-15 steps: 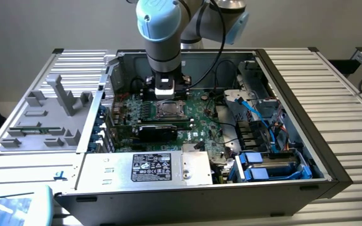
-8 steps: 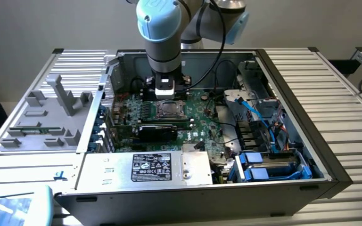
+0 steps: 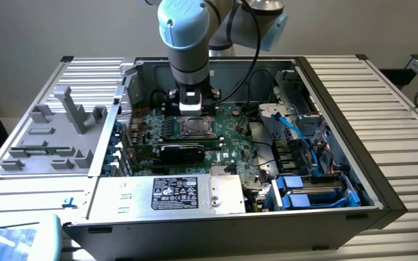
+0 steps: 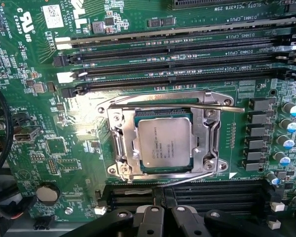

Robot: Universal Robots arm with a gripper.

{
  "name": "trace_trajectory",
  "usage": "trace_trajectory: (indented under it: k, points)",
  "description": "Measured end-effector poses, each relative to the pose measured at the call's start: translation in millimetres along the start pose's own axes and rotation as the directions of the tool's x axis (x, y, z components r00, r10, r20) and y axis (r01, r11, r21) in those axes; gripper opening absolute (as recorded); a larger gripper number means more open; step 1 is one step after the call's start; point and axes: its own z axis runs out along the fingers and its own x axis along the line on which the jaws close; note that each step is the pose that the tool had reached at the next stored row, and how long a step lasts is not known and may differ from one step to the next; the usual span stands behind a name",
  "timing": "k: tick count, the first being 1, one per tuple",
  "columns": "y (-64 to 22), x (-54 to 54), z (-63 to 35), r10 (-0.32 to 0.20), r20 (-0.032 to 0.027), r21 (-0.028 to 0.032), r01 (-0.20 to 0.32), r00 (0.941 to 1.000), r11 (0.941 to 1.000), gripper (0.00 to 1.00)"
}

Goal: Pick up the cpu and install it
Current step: 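Install the first cpu locking lever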

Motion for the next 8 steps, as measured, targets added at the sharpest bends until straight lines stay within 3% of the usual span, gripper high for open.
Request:
trace_trajectory:
  k: [8]
  points:
    - [0.8,0.1,2.1,0.0,-0.0004,-0.0001,0.0,1.0,1.0,0.12]
